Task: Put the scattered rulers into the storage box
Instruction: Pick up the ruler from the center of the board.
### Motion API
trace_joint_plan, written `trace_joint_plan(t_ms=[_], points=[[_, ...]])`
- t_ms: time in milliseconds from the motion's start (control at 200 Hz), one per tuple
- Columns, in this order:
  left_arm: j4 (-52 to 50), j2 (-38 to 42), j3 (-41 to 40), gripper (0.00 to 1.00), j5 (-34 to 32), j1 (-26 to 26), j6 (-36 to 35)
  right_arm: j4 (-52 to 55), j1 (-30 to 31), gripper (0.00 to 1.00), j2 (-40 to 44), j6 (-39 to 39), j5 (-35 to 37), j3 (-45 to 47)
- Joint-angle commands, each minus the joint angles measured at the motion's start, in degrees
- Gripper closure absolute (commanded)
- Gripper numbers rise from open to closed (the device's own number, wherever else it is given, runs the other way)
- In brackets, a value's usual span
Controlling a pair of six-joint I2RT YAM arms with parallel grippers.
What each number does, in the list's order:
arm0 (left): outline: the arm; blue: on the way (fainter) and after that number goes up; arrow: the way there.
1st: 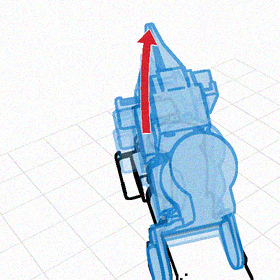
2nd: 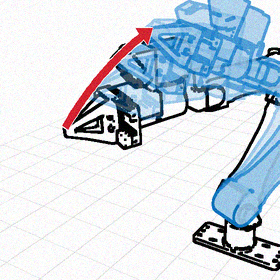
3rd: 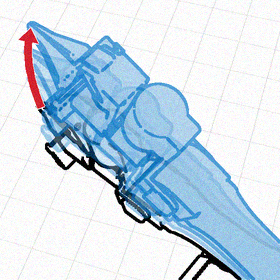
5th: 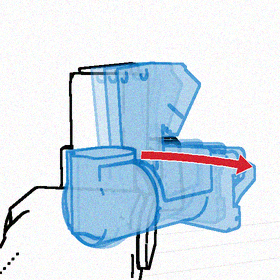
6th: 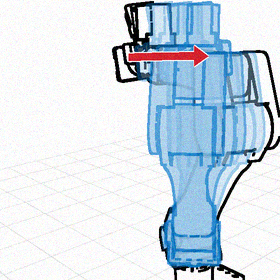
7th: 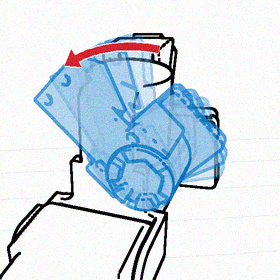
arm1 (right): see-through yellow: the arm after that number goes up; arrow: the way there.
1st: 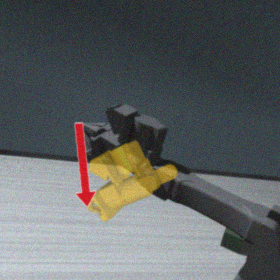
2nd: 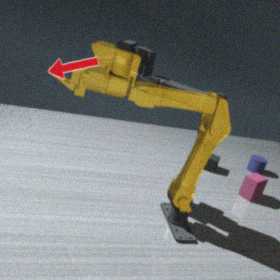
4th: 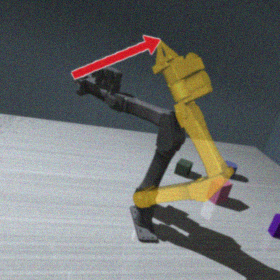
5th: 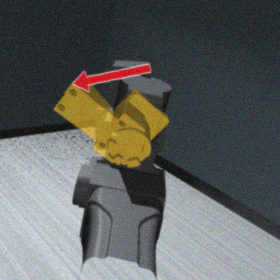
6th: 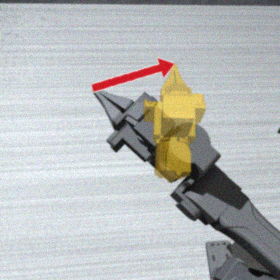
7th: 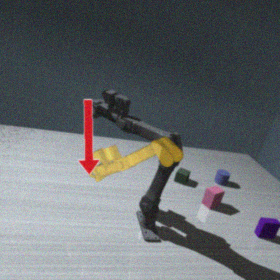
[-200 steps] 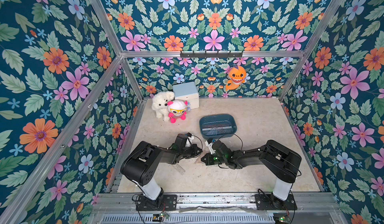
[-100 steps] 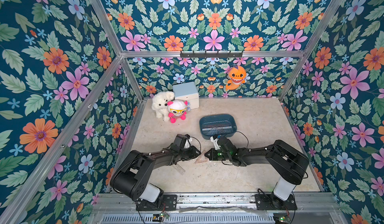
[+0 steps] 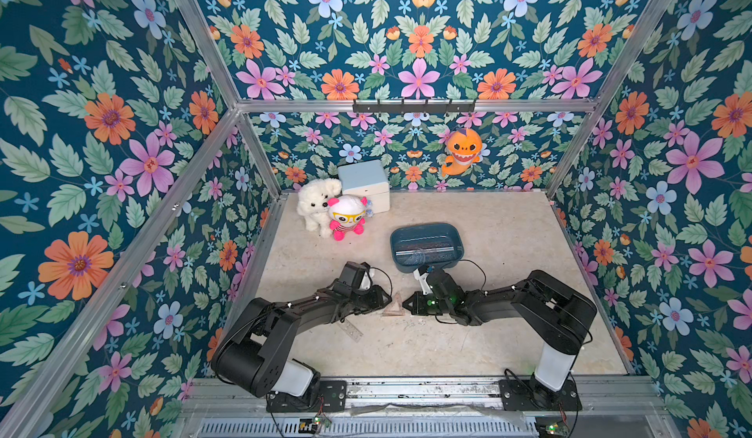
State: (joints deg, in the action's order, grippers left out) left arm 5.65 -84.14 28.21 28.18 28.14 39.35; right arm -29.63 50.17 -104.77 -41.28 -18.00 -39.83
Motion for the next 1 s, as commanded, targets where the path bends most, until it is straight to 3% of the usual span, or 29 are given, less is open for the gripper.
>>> trace_joint_plan(t_ms=[0,385,995], points=[[-12.9,-0.9,-0.9,0.57,-7.3,-0.1,-0.8,-0.9,0.2,1.0,-1.3,-0.7,0.4,1.0],[-15.7,2.0,-1.0,0.53,-9.0,-0.1,0.0,-1.0,0.0,1.0,1.6,0.0,0.1,1.0],[-15.8,2.5,-1.6,0.5,-9.4,-0.1,0.7,-2.0,0.0,1.0,-1.8,-0.1,-1.5,-0.8]])
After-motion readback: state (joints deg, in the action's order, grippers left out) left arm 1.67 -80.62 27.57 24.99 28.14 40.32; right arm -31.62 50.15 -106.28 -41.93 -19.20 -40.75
